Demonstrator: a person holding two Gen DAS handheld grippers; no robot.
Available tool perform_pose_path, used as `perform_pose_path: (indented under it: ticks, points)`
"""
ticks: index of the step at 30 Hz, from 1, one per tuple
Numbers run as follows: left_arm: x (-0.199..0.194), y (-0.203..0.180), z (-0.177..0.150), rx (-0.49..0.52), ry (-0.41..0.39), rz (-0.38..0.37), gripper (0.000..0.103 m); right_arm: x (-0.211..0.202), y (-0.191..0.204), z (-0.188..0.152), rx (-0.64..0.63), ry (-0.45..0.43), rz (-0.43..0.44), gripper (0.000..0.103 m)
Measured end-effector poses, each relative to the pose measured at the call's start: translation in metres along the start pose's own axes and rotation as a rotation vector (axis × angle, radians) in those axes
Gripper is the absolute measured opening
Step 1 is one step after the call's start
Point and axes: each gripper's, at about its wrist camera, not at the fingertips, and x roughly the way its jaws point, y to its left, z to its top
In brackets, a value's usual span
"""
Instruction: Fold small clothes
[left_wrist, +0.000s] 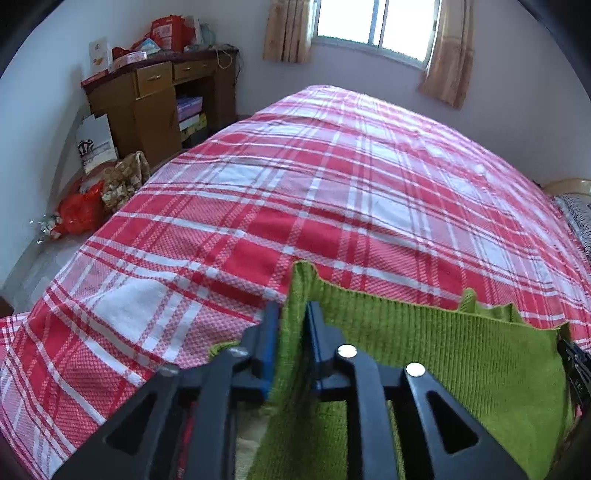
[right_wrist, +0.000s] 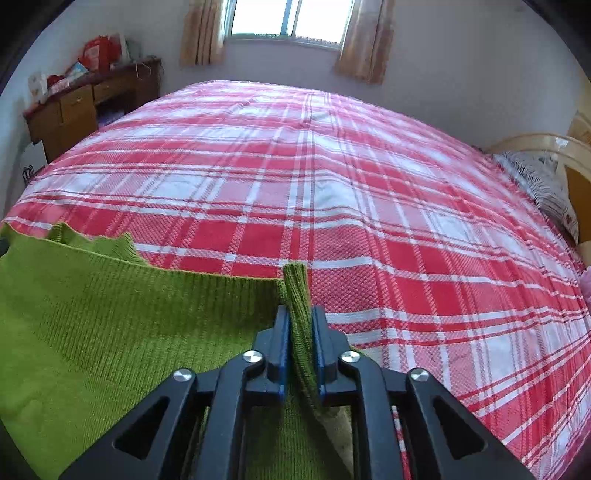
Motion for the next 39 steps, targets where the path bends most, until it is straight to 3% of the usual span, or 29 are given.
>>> perform_pose_path:
  ticks: [1, 2, 5, 7, 9, 14, 16, 19, 23, 29, 34, 37, 39]
  points:
    - [-0.002, 0.002, 0.001, -0.007, 0.003, 0.001, 0.043, 0.000, -0.003, 0.000, 0.012, 0.002, -0.011, 0.035]
    - [-0.005, 0.006, 0.003, -0.020, 0.010, -0.006, 0.046, 0.000, -0.008, 0.001, 0.033, 0.011, -0.006, 0.044]
    - [-0.037, 0.018, 0.002, -0.005, -0.044, -0.027, 0.046, -0.023, -0.042, -0.004, 0.177, -0.056, 0.128, 0.044]
    - [-0.061, 0.021, -0.007, 0.056, -0.091, 0.014, 0.053, -0.061, -0.076, -0.019, 0.328, -0.169, 0.093, 0.044]
    - [-0.083, 0.024, -0.022, 0.098, -0.118, 0.023, 0.054, -0.090, -0.093, -0.034, 0.382, -0.218, 0.053, 0.044]
    - [-0.126, 0.017, -0.078, 0.150, -0.114, -0.047, 0.056, -0.146, -0.064, -0.083, 0.232, -0.201, 0.146, 0.032]
    - [-0.139, 0.011, -0.104, 0.156, -0.124, -0.070, 0.072, -0.162, -0.040, -0.106, 0.171, -0.197, 0.192, 0.032]
    - [-0.141, 0.005, -0.127, 0.147, -0.116, -0.077, 0.075, -0.165, -0.008, -0.131, 0.081, -0.170, 0.212, 0.032]
    - [-0.131, 0.003, -0.153, 0.187, -0.090, 0.001, 0.075, -0.143, 0.013, -0.158, 0.018, -0.059, 0.214, 0.032]
    - [-0.139, 0.028, -0.171, 0.216, -0.128, 0.020, 0.080, -0.148, -0.008, -0.181, 0.029, -0.058, 0.205, 0.031]
    - [-0.152, 0.071, -0.183, 0.083, -0.080, -0.050, 0.083, -0.165, -0.016, -0.200, -0.022, -0.073, 0.174, 0.030]
    - [-0.162, 0.097, -0.187, -0.022, -0.102, 0.020, 0.083, -0.182, -0.012, -0.206, -0.009, -0.080, 0.124, 0.030]
    - [-0.168, 0.104, -0.185, -0.064, -0.127, 0.042, 0.083, -0.195, -0.003, -0.202, 0.000, -0.124, 0.147, 0.030]
